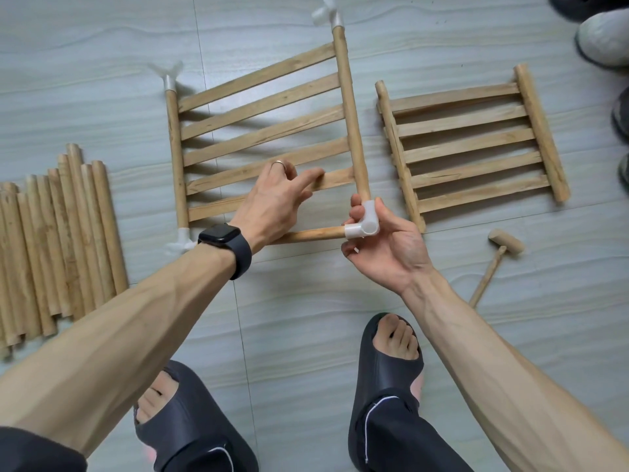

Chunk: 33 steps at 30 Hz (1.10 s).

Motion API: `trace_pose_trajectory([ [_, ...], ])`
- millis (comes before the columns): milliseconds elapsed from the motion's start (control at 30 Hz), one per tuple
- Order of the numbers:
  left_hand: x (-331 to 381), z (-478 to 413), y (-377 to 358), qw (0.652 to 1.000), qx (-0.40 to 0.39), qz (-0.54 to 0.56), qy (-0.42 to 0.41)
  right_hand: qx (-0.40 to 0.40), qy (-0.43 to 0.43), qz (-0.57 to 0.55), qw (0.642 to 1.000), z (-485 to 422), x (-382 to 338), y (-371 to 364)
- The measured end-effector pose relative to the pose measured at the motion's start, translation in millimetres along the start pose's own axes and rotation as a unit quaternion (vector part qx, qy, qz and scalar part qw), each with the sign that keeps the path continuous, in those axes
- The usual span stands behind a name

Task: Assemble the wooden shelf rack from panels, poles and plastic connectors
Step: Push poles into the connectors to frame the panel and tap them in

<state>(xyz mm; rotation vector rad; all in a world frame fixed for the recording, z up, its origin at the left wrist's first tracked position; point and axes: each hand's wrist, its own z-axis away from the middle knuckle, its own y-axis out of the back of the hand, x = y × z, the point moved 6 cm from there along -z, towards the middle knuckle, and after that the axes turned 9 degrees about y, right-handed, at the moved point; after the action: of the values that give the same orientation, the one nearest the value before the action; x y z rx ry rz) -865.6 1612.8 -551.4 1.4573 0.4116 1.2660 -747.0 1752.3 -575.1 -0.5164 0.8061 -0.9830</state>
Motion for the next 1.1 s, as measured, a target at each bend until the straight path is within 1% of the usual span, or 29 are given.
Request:
trace_pose_trajectory([
  [200,3.0,-2.5,12.0,1.0,0.009,-0.013,-0.026,0.007,0.024,0.005,1.0,0.3,-7.3,-13.7],
  [400,4.7,0.1,2.8,0.999,0.005,-0.028,-0.016,0.047,0.025,-0.015,0.998,1.5,-4.4,-9.0],
  [500,4.1,2.5,-1.1,0.999,0.0,-0.03,-0.016,0.052,0.013,-0.032,0.998,5.6,1.8,-5.4],
  [600,4.7,4.0,-1.0,0.999,0.002,-0.033,-0.014,0.056,0.025,-0.042,0.997,6.5,3.1,-6.8],
  [700,6.0,2.3,2.0,1.0,0.017,-0.021,-0.011,0.051,0.042,-0.052,0.996,4.9,-2.4,-13.5],
  [767,8.5,2.6,2.7,1.0,0.027,-0.008,-0.01,0.051,0.043,-0.033,0.997,3.2,-7.3,-17.9],
  [900,15.6,7.2,-1.0,0.999,0.038,0.015,0.002,0.099,0.052,0.002,0.994,-1.8,-15.1,-19.6],
  [1033,16.1,9.0,-3.6,0.998,0.05,0.041,0.017,0.105,0.052,-0.022,0.993,1.4,-13.2,-23.1],
  [1100,16.7,10.3,-2.8,0.997,0.057,0.05,0.009,0.108,0.08,-0.023,0.991,4.5,-16.1,-26.8],
])
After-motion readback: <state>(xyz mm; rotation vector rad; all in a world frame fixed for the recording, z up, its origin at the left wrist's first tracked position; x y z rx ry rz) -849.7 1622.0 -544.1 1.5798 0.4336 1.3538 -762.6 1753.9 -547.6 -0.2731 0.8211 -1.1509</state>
